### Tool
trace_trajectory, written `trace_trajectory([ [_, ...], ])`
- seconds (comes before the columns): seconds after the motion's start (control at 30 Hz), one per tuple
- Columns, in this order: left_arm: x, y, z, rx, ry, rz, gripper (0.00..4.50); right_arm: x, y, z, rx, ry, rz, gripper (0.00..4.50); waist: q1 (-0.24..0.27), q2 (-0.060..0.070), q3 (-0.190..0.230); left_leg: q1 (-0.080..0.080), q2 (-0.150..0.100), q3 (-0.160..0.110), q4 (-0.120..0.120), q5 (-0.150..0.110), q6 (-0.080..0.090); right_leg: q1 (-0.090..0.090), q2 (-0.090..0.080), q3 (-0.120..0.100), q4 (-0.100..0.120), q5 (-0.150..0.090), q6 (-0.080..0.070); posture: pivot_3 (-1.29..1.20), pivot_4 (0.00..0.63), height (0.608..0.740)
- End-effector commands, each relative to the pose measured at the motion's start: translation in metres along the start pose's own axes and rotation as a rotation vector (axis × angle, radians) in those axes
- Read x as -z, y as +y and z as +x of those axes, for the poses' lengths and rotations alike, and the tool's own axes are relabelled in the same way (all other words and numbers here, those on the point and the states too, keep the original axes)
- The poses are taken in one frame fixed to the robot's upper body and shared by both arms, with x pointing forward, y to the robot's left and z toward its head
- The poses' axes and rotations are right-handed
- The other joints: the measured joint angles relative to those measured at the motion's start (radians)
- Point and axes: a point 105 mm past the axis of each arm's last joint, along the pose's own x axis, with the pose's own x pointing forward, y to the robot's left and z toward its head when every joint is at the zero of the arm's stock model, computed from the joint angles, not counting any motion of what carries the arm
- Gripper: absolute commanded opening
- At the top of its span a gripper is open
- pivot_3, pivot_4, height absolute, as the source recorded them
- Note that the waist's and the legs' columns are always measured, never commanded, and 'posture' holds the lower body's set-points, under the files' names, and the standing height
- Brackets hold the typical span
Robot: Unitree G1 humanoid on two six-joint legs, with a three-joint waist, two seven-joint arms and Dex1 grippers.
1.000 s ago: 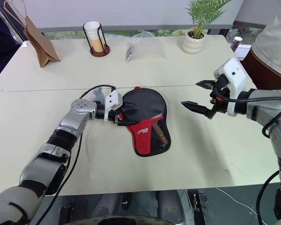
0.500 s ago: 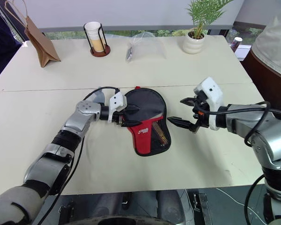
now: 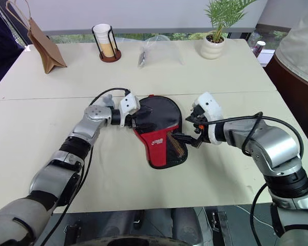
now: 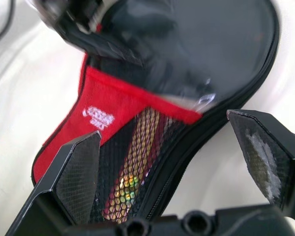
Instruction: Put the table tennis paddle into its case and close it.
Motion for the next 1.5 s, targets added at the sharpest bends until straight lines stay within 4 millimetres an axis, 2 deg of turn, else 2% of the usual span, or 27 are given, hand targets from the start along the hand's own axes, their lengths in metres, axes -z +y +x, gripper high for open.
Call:
trace_trajectory([
  [0.03, -0.049, 0.009, -0.021, 0.002, -0.185, -0.025, 3.78, 0.002, 0.008, 0.007, -0.021, 0.022, 0.032, 4.47, 0.0, 0.0, 0.0, 0.0, 0.0, 0.0, 0.0, 0.0, 0.0, 0.0, 0.0, 0.0, 0.0, 0.0, 0.0, 0.0, 0.15, 0.74],
  [0.1, -0.066, 0.006, -0.035, 0.038, -0.237, -0.038, 3.78, 0.008, 0.009, 0.012, -0.031, 0.038, 0.087, 4.47, -0.004, 0.0, 0.0, 0.0, 0.0, -0.001, 0.0, 0.0, 0.0, 0.0, 0.0, 0.0, 0.0, 0.0, 0.0, 0.0, 0.15, 0.74],
  [0.27, -0.082, 0.007, -0.062, 0.021, -0.247, -0.03, 3.78, 0.015, 0.015, 0.018, -0.123, 0.04, 0.259, 4.47, -0.009, 0.001, 0.0, 0.0, 0.0, -0.001, 0.0, 0.0, 0.0, 0.0, 0.0, 0.0, 0.001, 0.0, 0.0, 0.0, 0.15, 0.74],
  [0.4, -0.084, 0.012, -0.079, -0.033, -0.229, -0.014, 3.78, 0.028, 0.018, 0.022, -0.208, 0.075, 0.359, 4.47, -0.008, 0.001, 0.0, 0.001, 0.0, -0.001, 0.0, 0.0, 0.0, 0.0, 0.001, 0.0, 0.001, 0.0, 0.0, 0.0, 0.15, 0.74],
  [0.73, -0.082, 0.016, -0.106, -0.148, -0.206, -0.007, 3.78, 0.036, 0.035, 0.033, -0.341, 0.097, 0.491, 4.47, -0.023, 0.0, -0.001, 0.004, 0.0, -0.001, -0.001, 0.0, 0.0, 0.003, 0.002, 0.0, 0.001, 0.0, -0.001, 0.0, 0.15, 0.74],
  [0.83, -0.081, 0.015, -0.11, -0.161, -0.205, -0.012, 3.78, 0.036, 0.035, 0.033, -0.348, 0.099, 0.509, 3.65, -0.025, 0.0, -0.001, 0.005, 0.001, -0.002, -0.002, 0.0, 0.0, 0.004, 0.002, 0.0, 0.001, 0.0, -0.001, 0.0, 0.15, 0.74],
  [1.0, -0.08, 0.014, -0.111, -0.175, -0.203, -0.012, 3.78, 0.042, 0.032, 0.034, -0.329, 0.126, 0.505, 1.06, -0.023, 0.0, -0.001, 0.006, 0.001, -0.002, -0.002, 0.0, 0.0, 0.004, 0.002, 0.0, 0.001, 0.0, -0.001, 0.0, 0.15, 0.74],
  [1.07, -0.081, 0.014, -0.111, -0.181, -0.206, -0.008, 3.78, 0.045, 0.034, 0.034, -0.325, 0.141, 0.501, 0.17, -0.023, 0.0, -0.001, 0.006, 0.001, -0.002, -0.002, 0.0, 0.0, 0.005, 0.002, 0.0, 0.0, 0.0, -0.001, 0.0, 0.15, 0.74],
  [1.1, -0.081, 0.014, -0.112, -0.184, -0.208, -0.006, 3.78, 0.047, 0.034, 0.034, -0.322, 0.148, 0.498, 0.04, -0.023, 0.0, -0.001, 0.007, 0.001, -0.002, -0.002, 0.0, 0.0, 0.006, 0.002, 0.0, 0.0, 0.0, -0.001, 0.0, 0.15, 0.74],
  [1.3, -0.083, 0.017, -0.114, -0.197, -0.208, 0.006, 3.78, 0.055, 0.046, 0.026, -0.355, 0.184, 0.489, 0.04, -0.022, 0.0, -0.001, 0.008, 0.001, -0.002, -0.002, 0.0, 0.0, 0.007, 0.002, 0.0, 0.0, 0.0, -0.001, 0.0, 0.15, 0.74],
  [1.5, -0.084, 0.019, -0.114, -0.196, -0.202, 0.015, 3.78, 0.075, 0.058, 0.01, -0.378, 0.269, 0.486, 0.04, -0.019, 0.0, -0.001, 0.008, 0.0, -0.002, -0.002, 0.0, 0.0, 0.008, 0.001, 0.0, -0.001, 0.0, -0.001, 0.0, 0.15, 0.74],
])
